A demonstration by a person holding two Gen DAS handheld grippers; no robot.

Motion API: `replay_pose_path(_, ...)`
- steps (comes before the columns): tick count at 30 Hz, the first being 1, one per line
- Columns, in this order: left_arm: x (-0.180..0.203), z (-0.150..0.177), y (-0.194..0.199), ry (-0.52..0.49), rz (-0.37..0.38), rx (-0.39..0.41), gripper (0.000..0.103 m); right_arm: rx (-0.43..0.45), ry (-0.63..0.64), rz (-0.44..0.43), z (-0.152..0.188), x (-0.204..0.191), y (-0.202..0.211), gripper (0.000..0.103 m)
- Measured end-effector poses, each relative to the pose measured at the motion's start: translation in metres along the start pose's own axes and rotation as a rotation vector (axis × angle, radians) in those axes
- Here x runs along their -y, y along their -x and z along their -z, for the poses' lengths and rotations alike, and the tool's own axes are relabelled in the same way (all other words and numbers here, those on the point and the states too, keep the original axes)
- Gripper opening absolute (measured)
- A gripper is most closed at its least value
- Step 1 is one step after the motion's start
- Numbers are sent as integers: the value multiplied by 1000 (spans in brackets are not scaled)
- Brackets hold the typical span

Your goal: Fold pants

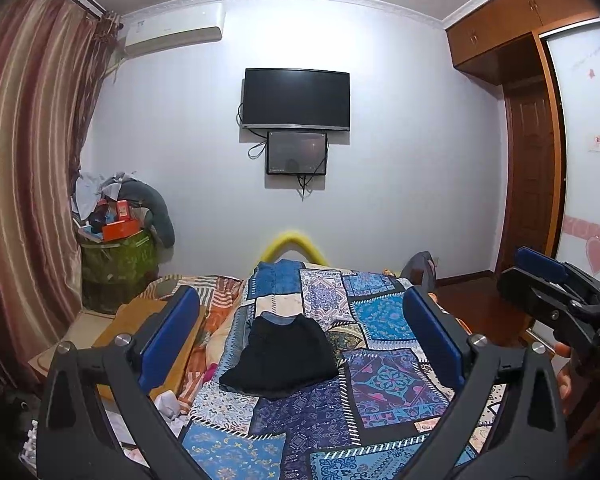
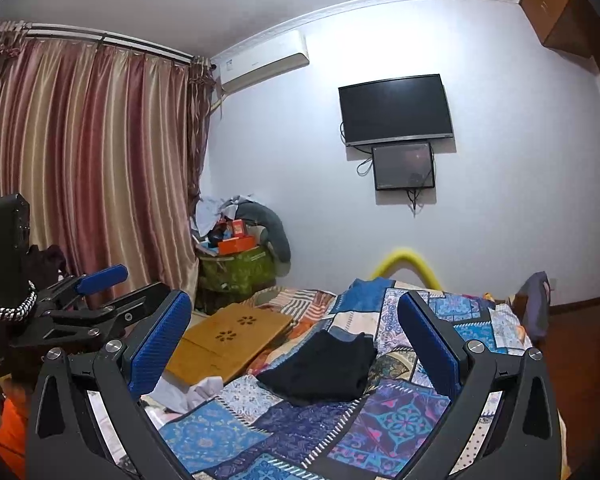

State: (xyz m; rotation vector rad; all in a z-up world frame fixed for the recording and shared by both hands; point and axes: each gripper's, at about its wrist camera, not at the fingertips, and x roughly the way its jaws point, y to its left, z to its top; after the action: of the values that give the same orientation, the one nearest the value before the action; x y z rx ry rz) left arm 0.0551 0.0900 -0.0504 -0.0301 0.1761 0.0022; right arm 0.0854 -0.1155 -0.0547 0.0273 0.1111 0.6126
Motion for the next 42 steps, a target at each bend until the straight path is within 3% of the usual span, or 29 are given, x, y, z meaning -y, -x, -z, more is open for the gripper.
replay_pose_path(42,0,5,-7,1,46,-27,103,-29,-29,7,4,8,-5,103)
